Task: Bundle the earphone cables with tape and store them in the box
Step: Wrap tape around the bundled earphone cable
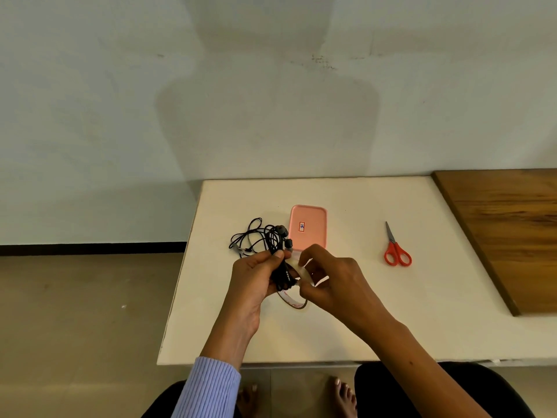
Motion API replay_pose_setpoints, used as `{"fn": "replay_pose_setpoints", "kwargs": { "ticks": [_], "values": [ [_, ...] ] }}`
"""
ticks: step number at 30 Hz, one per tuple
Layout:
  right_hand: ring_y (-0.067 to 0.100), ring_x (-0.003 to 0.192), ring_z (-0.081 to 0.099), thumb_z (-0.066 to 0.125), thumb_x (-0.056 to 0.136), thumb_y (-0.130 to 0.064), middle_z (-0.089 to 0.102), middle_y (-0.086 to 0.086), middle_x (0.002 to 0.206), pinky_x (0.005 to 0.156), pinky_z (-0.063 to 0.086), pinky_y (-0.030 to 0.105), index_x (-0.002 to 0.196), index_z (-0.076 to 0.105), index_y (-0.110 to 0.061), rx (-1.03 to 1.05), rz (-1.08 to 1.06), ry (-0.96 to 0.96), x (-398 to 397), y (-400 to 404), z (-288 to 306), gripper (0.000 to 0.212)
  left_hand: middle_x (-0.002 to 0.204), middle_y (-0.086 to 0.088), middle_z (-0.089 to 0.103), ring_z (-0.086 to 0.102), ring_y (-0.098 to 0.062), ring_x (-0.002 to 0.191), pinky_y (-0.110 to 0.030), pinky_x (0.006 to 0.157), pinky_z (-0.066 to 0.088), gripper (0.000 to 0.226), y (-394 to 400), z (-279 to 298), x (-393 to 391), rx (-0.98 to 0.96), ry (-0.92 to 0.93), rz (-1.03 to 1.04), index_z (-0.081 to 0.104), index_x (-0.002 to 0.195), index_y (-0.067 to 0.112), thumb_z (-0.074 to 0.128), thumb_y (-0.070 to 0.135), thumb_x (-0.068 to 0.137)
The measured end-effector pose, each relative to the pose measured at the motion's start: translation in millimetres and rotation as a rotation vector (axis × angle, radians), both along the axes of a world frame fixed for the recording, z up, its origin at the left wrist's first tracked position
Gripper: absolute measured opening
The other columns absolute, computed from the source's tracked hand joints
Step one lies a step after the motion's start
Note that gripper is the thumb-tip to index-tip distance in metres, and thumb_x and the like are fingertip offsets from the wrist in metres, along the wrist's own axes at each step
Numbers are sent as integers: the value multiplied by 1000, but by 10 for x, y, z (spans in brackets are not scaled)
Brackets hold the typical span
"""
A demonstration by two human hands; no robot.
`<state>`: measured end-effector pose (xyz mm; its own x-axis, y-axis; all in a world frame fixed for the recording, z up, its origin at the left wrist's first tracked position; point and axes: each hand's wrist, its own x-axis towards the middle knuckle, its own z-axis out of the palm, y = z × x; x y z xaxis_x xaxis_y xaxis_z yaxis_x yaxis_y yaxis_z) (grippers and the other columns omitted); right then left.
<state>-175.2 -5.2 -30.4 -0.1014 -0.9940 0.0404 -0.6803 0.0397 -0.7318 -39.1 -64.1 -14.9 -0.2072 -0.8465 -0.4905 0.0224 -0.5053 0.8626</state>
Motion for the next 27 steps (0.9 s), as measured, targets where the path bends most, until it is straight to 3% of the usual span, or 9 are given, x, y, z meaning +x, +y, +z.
{"fn": "replay_pose_setpoints", "kwargs": {
  "ticks": [3, 7, 11, 15, 20, 23, 27],
  "values": [
    [12, 73, 65, 66, 81, -19, 64, -7, 84, 71, 57, 27, 101, 55, -22, 5, 13, -5, -14, -5, -17, 23, 92, -15, 73, 70, -29, 89, -34, 73, 59, 16, 7, -11, -3, -1, 3, 3, 73, 89, 9, 57, 9, 91],
    [5, 73, 66, 70, 83, -21, 66, -10, 82, 72, 55, 15, 96, 57, -19, 23, 27, -105, -62, -8, -2, 18, 92, -14, 73, 69, -27, 87, -32, 71, 59, 16, 1, -16, 9, -3, -6, 7, 73, 90, 10, 57, 9, 90],
    [8, 72, 70, 62, 88, -17, 73, -5, 84, 70, 57, 19, 100, 58, -26, 34, 31, -250, -86, 36, 56, 16, 87, -12, 74, 70, -23, 81, -31, 70, 58, 18, -12, 3, 31, -29, -8, -3, 74, 85, 13, 57, 10, 90],
    [6, 73, 70, 67, 85, -13, 72, -3, 83, 66, 58, 22, 89, 63, -28, 24, -12, -269, -89, 51, 60, 16, 88, -9, 74, 71, -21, 84, -31, 73, 59, 17, 9, 7, 9, -125, -77, -53, 74, 87, 15, 58, 11, 90],
    [-3, 71, 68, 68, 83, -9, 68, -17, 75, 67, 50, 10, 84, 70, -15, -27, -11, -157, -115, 27, -14, 7, 84, -7, 75, 71, -21, 82, -32, 74, 59, 21, 40, 17, 8, -212, -123, -97, 74, 81, 21, 58, 10, 90],
    [-2, 71, 64, 68, 84, -16, 67, -16, 79, 68, 52, 15, 86, 69, -18, -65, -10, 2, -108, 23, -43, 3, 78, -1, 75, 71, -17, 81, -38, 81, 57, 26, 53, 3, -9, -271, -178, -130, 73, 75, 28, 59, 12, 90],
    [18, 64, 60, 69, 83, -15, 62, -2, 84, 52, 55, 34, 83, 64, -15, -214, 21, 287, -41, 11, -89, 5, 78, -2, 75, 71, -20, 79, -39, 78, 58, 24, 67, -12, -25, -247, -182, -101, 73, 76, 28, 60, 12, 89]
  ]
}}
